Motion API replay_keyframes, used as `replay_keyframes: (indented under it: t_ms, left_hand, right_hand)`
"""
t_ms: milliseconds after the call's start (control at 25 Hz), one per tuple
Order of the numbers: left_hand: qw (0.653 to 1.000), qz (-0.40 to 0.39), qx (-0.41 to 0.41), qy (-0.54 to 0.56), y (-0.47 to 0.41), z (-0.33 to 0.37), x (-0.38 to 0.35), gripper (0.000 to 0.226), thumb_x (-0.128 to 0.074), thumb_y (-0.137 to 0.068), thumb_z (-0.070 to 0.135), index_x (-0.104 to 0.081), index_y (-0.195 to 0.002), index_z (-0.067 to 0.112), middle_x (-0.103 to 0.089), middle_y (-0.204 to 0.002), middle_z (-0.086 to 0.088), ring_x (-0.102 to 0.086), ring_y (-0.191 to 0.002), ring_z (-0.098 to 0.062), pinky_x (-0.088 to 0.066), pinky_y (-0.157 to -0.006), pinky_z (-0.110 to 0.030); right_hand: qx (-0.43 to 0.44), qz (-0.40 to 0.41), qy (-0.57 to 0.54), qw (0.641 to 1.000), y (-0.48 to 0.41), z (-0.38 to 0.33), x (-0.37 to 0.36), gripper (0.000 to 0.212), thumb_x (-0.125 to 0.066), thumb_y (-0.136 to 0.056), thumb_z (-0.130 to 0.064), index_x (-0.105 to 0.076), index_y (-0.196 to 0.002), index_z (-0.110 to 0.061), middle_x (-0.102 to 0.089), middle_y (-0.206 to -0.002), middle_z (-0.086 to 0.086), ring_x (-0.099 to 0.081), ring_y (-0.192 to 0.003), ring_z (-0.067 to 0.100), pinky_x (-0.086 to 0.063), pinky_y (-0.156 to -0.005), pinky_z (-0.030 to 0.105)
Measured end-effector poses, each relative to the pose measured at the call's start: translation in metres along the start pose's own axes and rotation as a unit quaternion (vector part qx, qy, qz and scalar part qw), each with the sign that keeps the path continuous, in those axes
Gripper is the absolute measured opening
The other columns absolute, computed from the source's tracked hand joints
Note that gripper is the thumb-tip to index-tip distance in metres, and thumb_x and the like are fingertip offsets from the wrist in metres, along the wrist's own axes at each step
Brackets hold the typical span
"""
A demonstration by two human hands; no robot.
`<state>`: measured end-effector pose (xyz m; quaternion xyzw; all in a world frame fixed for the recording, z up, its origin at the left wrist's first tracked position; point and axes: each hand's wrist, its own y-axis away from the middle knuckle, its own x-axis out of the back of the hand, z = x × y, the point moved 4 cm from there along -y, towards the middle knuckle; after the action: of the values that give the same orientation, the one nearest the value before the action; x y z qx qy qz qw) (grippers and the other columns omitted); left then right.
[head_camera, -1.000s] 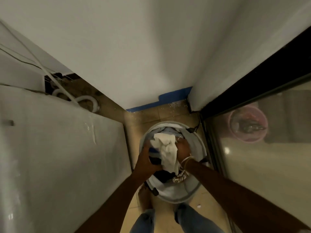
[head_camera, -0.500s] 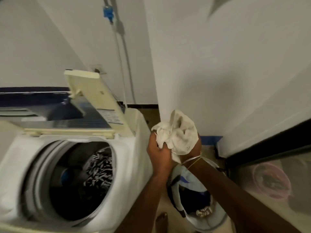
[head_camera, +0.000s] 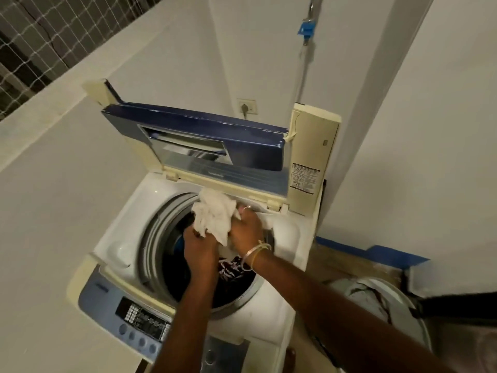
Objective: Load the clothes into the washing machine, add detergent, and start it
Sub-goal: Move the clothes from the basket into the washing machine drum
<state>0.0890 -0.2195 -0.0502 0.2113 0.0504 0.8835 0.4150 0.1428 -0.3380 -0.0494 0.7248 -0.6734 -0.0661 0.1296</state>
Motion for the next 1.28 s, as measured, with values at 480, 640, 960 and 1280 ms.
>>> replay_keyframes:
  t_ms: [480,640,960,1280]
  left_hand:
    - [0.965,-0.127,-0.230,0.019,0.113,0.036,-0.129,0.013,-0.054,-0.098,0.019,-0.062,-0.106,0.026,-0.067,-0.100,0.006,-0.066,-0.095,-0.013,-0.054,-0.086,-0.035]
    - [0.935,-0.259,-0.242,-0.022,0.186,0.016,-0.215,0.010,-0.053,-0.100,0.022,-0.063,-0.102,0.027,-0.067,-0.093,0.008,-0.068,-0.090,-0.014,-0.056,-0.080,-0.031]
    - [0.860,-0.452,-0.112,-0.210,0.250,-0.145,-0.360,0.015,-0.050,-0.101,0.021,-0.065,-0.102,0.022,-0.069,-0.092,0.007,-0.068,-0.085,-0.010,-0.059,-0.073,-0.028]
    - [0.792,-0.507,0.025,-0.339,0.213,-0.353,-0.432,0.031,-0.041,-0.099,0.026,-0.063,-0.116,0.013,-0.063,-0.123,-0.004,-0.058,-0.115,-0.021,-0.045,-0.106,-0.042]
  right_hand:
    - [0.126,0.148,-0.018,0.981,0.060,-0.001,0.152,0.013,-0.058,-0.097,-0.022,-0.064,-0.108,-0.021,-0.068,-0.097,-0.013,-0.067,-0.093,0.005,-0.053,-0.080,0.018]
    - [0.093,0.279,-0.007,0.956,0.089,0.055,0.256,0.012,-0.056,-0.097,-0.025,-0.064,-0.100,-0.017,-0.069,-0.090,-0.004,-0.068,-0.084,0.010,-0.058,-0.074,0.028]
    - [-0.117,0.351,0.066,0.926,0.106,0.267,0.373,0.007,-0.057,-0.096,-0.018,-0.064,-0.100,-0.018,-0.067,-0.084,-0.008,-0.062,-0.075,0.000,-0.047,-0.068,0.019]
    - [-0.319,0.122,0.219,0.914,0.070,0.527,0.392,0.061,-0.061,-0.093,-0.032,-0.039,-0.148,-0.017,-0.043,-0.147,0.012,-0.047,-0.132,0.029,-0.039,-0.108,0.036]
